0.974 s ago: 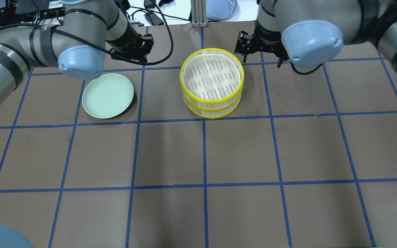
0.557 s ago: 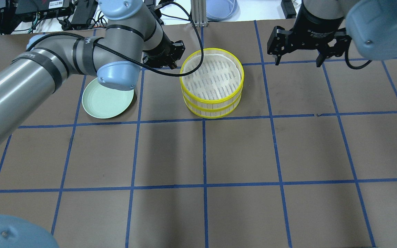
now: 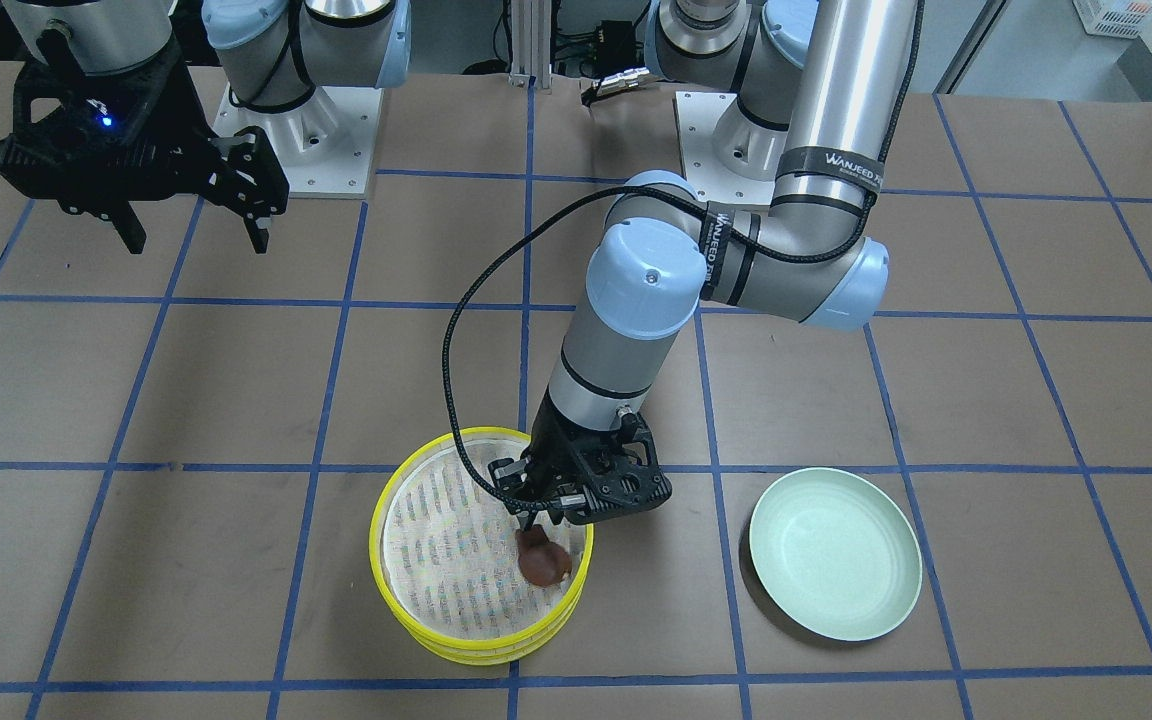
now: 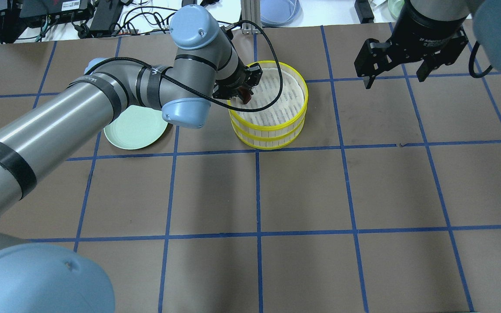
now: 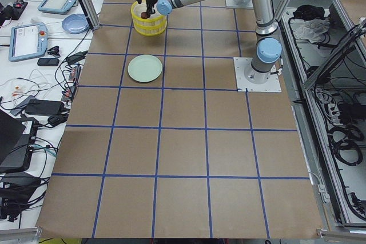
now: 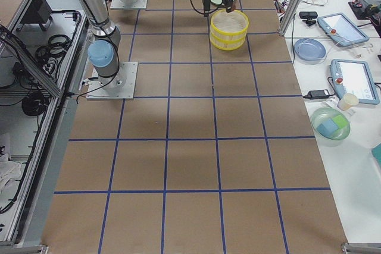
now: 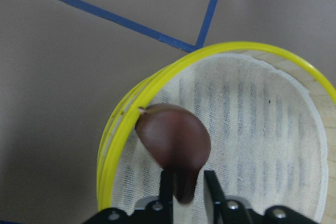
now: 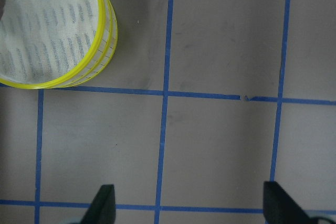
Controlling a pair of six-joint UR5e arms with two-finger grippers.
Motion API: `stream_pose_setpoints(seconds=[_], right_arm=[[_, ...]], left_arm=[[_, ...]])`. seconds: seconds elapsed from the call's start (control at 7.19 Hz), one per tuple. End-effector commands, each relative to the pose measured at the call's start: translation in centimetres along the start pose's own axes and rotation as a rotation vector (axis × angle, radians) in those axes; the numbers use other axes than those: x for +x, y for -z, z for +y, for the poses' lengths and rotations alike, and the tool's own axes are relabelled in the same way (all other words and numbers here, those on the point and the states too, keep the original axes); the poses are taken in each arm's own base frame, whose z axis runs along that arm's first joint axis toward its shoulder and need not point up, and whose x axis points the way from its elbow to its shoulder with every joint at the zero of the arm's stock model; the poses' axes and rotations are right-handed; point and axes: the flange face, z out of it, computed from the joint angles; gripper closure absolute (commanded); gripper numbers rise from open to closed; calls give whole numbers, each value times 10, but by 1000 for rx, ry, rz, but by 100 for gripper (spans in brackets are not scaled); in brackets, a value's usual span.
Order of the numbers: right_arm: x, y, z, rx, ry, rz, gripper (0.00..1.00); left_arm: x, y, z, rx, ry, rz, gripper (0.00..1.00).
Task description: Stack buns with steamer
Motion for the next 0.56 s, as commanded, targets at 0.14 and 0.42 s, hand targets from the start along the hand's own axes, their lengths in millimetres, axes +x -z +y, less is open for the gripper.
stream_pose_setpoints(seconds=[0.14,0.42], right_arm=[[-2,11,-6,93,-8,0,0],[-10,15,-4,102,-11,-75,0]], left_arm=[[4,14,0,7,22,14,0],[-22,57,-28,20,-111,-102,0]])
